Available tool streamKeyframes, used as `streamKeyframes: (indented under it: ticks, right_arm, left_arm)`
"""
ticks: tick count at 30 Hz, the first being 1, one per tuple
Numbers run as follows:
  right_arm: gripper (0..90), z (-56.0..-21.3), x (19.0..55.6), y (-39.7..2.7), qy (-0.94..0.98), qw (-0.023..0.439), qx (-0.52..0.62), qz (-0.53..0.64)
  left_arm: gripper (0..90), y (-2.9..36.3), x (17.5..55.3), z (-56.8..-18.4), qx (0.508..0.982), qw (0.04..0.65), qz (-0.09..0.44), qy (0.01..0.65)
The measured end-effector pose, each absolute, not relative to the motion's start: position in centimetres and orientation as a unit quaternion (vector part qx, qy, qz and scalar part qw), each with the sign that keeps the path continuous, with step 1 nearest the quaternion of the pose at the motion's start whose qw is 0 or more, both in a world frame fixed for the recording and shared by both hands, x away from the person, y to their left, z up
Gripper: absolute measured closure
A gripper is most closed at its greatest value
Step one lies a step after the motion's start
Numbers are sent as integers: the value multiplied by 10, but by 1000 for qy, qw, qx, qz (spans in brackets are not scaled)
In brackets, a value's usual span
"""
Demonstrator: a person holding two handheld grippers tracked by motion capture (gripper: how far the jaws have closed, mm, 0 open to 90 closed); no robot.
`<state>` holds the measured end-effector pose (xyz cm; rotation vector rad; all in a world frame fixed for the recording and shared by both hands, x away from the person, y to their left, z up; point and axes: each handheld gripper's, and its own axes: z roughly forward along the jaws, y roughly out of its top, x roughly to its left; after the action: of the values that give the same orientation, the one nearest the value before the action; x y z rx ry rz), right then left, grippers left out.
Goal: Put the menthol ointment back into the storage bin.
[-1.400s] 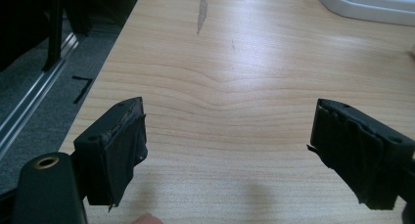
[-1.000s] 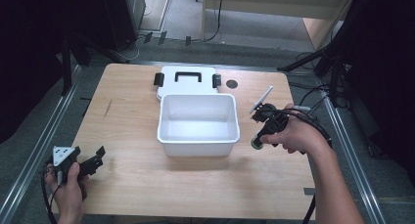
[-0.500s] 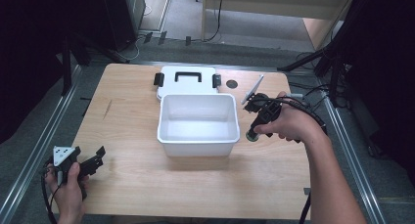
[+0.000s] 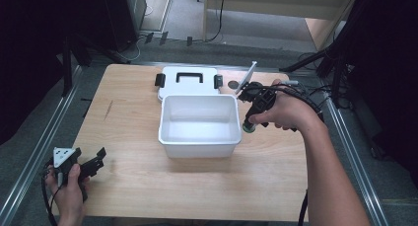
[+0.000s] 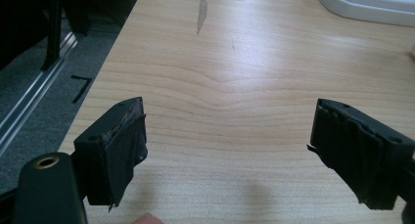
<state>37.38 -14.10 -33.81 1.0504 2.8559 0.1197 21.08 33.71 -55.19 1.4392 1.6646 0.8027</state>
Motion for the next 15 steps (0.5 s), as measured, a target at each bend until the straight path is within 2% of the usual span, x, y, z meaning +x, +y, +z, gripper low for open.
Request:
streamKeyframes:
  ticks: [15]
  right_arm:
    - [514, -328, 380, -110, 944, 54, 323, 40]
  left_arm:
    - [142, 337, 211, -552, 567, 389, 316, 654]
